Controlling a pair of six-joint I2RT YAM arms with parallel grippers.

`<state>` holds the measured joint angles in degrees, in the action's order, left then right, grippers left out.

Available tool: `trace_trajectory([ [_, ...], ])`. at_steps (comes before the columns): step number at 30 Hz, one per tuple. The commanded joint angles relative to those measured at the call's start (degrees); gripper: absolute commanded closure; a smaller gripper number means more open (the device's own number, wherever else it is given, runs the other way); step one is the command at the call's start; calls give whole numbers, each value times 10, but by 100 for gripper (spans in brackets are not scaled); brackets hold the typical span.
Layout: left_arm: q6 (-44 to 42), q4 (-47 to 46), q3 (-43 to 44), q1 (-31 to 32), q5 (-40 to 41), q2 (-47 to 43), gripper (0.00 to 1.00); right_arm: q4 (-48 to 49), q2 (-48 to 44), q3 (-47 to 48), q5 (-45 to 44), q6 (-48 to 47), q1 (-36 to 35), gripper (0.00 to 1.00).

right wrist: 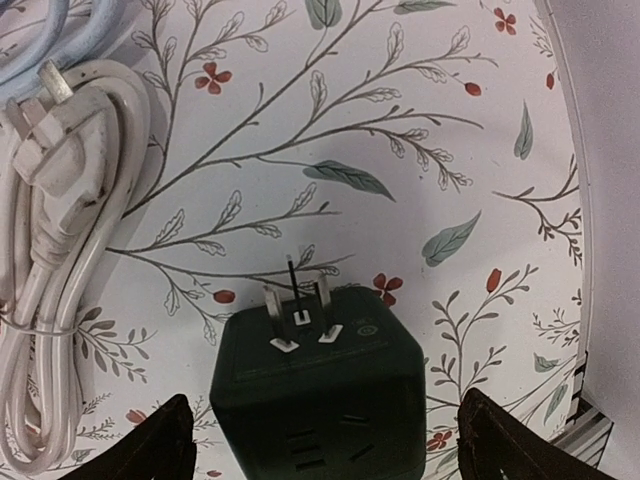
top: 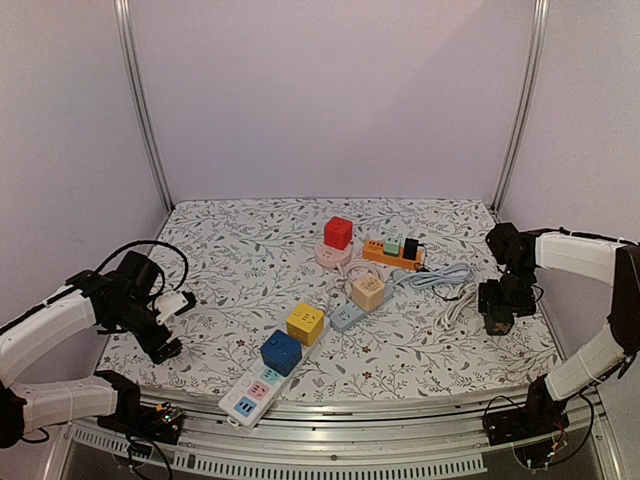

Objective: Insert the plug
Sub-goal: Pick up the plug from the center of the board.

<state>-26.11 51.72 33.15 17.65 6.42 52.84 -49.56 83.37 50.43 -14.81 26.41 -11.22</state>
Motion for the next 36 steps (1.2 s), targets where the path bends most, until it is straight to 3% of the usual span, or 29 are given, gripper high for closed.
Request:
trace_trajectory([
  [1,0,-3,3,-8,-8,0,0,34,22,-9,23,-10,2,12],
  [6,0,-3,3,-8,-8,0,1,42,41,-13,26,-11,2,18],
  [9,-1,-2,3,-9,-9,0,0,46,43,-15,32,-8,3,29],
  [20,-2,-2,3,-9,-12,3,0,-3,4,21,43,-24,2,100],
  [23,-4,3,8,-8,-17,7,0,-31,-38,64,83,-50,-1,100],
  [26,-13,27,30,-6,-42,16,7,-47,-98,119,152,-92,-20,100],
  [29,-76,81,82,-5,-60,3,11,-46,-150,178,261,-138,-60,100],
  [33,-250,146,184,-4,-67,-76,10,-40,-173,248,348,-195,-171,100],
  [36,-441,152,248,-3,-148,-153,4,-25,-161,282,401,-223,-237,100],
])
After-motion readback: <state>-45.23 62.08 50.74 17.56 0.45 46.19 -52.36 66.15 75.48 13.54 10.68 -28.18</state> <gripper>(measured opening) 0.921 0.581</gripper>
